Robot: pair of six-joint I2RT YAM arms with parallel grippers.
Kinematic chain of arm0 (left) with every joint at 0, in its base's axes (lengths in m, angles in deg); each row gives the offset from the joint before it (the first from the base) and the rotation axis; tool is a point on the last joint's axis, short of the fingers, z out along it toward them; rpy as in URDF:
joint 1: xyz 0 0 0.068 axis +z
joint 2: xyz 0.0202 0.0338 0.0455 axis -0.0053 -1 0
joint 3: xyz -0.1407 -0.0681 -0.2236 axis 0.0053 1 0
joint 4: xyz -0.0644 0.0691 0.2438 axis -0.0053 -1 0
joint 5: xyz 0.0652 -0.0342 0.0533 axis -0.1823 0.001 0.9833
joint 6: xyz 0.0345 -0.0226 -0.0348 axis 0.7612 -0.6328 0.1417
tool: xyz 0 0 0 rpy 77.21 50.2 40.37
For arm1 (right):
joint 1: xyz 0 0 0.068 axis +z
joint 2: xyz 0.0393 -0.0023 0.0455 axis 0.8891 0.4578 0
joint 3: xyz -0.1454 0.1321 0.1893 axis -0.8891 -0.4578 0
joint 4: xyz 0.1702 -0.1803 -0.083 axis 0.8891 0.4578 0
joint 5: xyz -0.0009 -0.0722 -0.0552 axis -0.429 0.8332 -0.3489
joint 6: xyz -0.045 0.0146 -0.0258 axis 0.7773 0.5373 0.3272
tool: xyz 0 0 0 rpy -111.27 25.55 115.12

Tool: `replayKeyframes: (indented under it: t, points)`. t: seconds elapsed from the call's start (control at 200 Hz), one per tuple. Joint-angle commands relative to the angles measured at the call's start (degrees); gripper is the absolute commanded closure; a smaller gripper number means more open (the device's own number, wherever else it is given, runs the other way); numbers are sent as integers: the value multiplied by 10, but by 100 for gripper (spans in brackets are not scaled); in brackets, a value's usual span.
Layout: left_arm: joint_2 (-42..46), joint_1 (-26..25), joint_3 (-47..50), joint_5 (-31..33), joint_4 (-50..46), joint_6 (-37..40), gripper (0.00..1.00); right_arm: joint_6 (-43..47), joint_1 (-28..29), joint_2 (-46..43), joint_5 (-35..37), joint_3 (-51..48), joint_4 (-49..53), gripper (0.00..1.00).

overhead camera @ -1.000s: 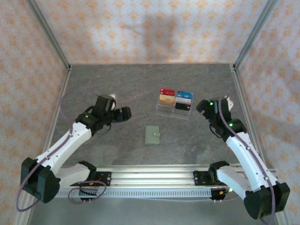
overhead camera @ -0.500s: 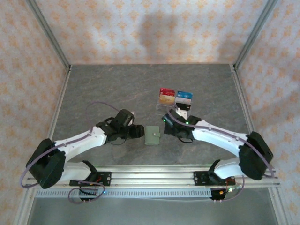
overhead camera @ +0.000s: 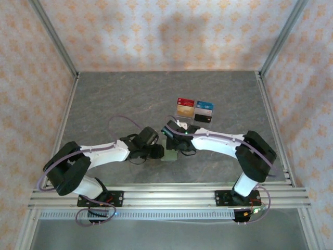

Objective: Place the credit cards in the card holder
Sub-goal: Open the button on the card holder.

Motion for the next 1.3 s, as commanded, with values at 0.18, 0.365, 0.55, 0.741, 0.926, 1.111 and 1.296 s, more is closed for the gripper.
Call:
replayKeyframes:
  t: [0.18,0.365,0.55,0.741,0.926,1.111,1.296]
  points:
    - [-30,-38,-13,95,-8,-17,62,11,2,31,0,15,9,42]
    - [-32,-58,-27,137,-41,-25,66,18,2,45,-19,22,10,45]
    - [-34,-63,-22,141,-45,-36,68,22,7,46,-46,24,4,45]
    - [-39,-64,-23,140,-46,-38,69,28,7,43,-75,27,-13,44]
    - [-42,-65,-24,141,-46,-38,71,32,7,71,-54,44,15,45]
    - [-45,-65,-26,142,-48,-38,71,34,8,90,-37,50,31,45]
    - [-51,-66,-29,144,-51,-40,71,30,8,96,-26,36,30,47]
